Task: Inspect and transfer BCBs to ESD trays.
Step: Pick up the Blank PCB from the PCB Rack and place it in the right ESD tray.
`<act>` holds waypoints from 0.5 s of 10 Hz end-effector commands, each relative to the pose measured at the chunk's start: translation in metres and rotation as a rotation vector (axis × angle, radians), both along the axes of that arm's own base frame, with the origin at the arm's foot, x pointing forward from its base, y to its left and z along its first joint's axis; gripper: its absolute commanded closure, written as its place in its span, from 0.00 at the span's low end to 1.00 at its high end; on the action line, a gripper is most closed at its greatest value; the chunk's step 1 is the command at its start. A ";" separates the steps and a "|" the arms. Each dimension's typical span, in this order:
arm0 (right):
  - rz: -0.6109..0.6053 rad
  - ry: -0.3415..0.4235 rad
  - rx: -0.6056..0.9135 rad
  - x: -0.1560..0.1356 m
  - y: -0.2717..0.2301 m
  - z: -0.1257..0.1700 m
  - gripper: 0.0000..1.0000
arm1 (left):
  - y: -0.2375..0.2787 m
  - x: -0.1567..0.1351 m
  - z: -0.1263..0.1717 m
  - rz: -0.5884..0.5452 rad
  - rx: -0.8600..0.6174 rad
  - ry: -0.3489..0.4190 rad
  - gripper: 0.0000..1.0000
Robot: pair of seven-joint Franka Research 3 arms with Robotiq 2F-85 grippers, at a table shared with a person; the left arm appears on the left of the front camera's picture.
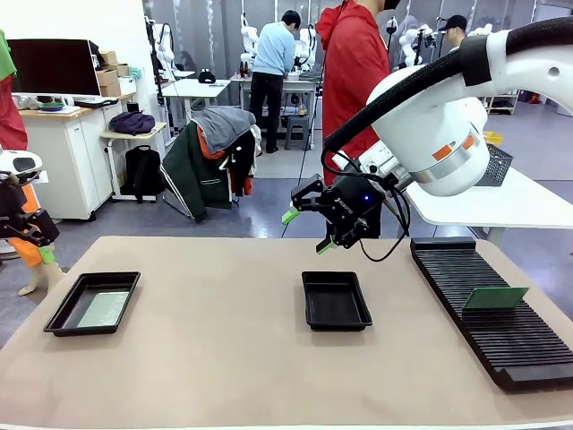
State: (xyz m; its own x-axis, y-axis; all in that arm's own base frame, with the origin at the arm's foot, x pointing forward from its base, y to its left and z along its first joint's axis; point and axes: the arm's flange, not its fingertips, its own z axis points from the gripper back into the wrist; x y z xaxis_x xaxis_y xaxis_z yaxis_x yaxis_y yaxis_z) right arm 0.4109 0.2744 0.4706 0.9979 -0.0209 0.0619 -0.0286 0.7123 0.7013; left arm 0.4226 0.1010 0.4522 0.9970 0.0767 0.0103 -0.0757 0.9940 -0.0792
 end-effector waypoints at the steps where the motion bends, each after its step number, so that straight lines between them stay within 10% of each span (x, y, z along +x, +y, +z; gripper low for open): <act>1: -0.008 0.010 -0.010 0.000 0.001 0.001 0.00 | -0.001 -0.001 -0.002 0.002 -0.002 -0.009 0.00; 5: -0.008 0.010 -0.010 0.000 0.001 0.001 0.00 | -0.001 -0.001 -0.002 0.002 -0.002 -0.009 0.00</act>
State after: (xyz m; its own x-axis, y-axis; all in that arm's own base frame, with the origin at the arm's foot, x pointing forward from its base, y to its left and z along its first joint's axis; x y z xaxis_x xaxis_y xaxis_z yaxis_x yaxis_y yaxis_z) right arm 0.4109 0.2744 0.4706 0.9979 -0.0209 0.0619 -0.0286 0.7123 0.7013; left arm 0.4226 0.1010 0.4522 0.9970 0.0767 0.0104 -0.0756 0.9940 -0.0792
